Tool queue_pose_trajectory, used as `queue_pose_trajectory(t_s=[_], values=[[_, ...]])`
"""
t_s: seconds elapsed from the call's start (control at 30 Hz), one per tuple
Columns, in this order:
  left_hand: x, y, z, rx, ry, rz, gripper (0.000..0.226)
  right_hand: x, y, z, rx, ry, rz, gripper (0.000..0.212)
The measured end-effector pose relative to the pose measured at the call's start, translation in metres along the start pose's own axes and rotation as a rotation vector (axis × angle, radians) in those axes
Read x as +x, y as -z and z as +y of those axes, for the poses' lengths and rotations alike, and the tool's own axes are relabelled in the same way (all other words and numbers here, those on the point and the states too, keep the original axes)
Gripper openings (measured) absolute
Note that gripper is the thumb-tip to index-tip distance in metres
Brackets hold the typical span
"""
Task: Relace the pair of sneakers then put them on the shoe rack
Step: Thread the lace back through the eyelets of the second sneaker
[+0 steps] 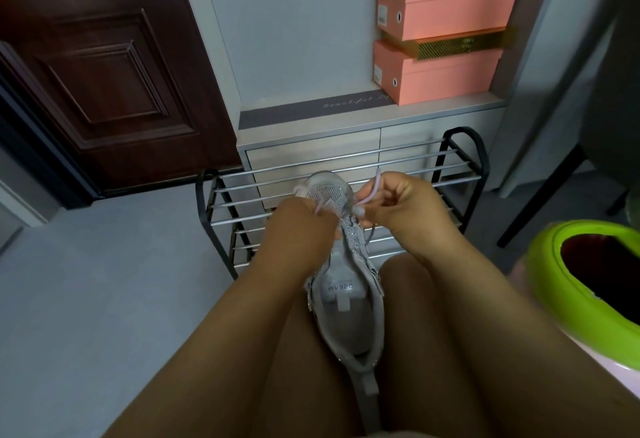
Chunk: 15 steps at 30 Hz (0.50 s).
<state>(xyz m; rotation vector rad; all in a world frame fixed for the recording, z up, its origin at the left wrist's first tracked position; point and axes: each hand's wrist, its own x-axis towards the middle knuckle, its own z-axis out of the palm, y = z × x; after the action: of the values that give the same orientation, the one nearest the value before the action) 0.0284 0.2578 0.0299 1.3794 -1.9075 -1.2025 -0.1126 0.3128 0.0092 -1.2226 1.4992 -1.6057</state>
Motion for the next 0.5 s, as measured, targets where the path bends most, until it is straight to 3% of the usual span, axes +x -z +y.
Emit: queue_pose_trajectory(t_s=[0.07, 0.2, 0.4, 0.5], values=[[0.001, -0.003, -0.002, 0.081, -0.019, 0.014, 0.016, -0.001, -0.002, 0.002, -0.107, 0.049, 0.006, 0.023], [0.002, -0.009, -0.002, 0.099, 0.058, 0.019, 0.049, -0.002, -0.003, 0.007, -0.287, 0.102, -0.014, 0.019], [-0.005, -0.015, -0.007, -0.129, 0.171, -0.009, 0.023, -0.002, 0.003, 0.010, -0.392, 0.116, -0.045, 0.008], [-0.010, -0.018, -0.008, -0.273, 0.218, -0.019, 0.019, -0.002, 0.007, 0.008, -0.491, 0.121, -0.038, 0.022]])
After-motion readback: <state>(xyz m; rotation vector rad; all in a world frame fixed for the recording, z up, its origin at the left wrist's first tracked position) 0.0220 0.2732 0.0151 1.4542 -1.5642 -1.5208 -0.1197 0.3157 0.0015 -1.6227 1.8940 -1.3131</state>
